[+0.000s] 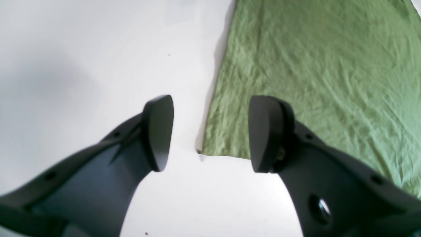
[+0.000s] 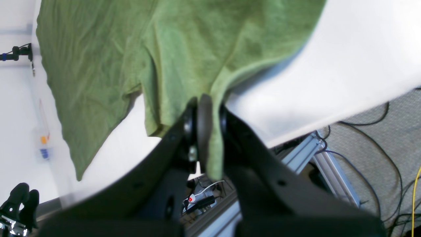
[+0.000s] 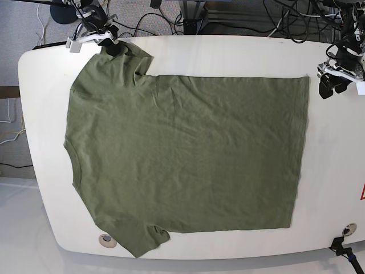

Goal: Fold the T-shirt properly
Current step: 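Move both grippers to the shirt's back edge and pinch it, then lift the back edge with both grippers and fold it over the shirt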

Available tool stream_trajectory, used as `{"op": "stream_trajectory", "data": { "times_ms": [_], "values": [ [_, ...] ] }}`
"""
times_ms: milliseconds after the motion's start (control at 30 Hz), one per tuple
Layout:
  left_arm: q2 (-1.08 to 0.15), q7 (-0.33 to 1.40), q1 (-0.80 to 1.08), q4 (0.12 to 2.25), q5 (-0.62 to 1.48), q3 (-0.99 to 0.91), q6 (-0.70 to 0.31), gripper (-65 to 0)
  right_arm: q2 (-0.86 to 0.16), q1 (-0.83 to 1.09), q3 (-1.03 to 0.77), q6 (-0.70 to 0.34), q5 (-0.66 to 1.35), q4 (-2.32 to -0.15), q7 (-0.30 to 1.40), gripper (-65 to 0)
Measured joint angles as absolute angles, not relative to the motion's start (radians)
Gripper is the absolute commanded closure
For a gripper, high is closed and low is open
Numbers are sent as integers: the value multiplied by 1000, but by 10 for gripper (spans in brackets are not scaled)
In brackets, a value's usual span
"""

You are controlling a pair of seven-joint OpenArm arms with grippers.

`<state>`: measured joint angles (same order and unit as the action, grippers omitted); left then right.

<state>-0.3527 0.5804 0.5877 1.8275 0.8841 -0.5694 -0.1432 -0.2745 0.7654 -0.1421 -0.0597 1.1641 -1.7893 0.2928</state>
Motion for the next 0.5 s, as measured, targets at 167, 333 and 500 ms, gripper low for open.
{"op": "stream_trajectory", "data": {
  "times_ms": [167,333,500],
  "values": [
    [-349,757,556,1825,884,-572,-142,-499,-276,763,-142,-60,1164,-1789,293,0],
    [-352,901,440,1715,889,-576,-151,-500,-277,761,-142,-60,1164,-1789,293,0],
    [-345,935,381,1575,876,-559,-146,-499,-277,763,-142,-61,1164,-1789,293,0]
  ]
}}
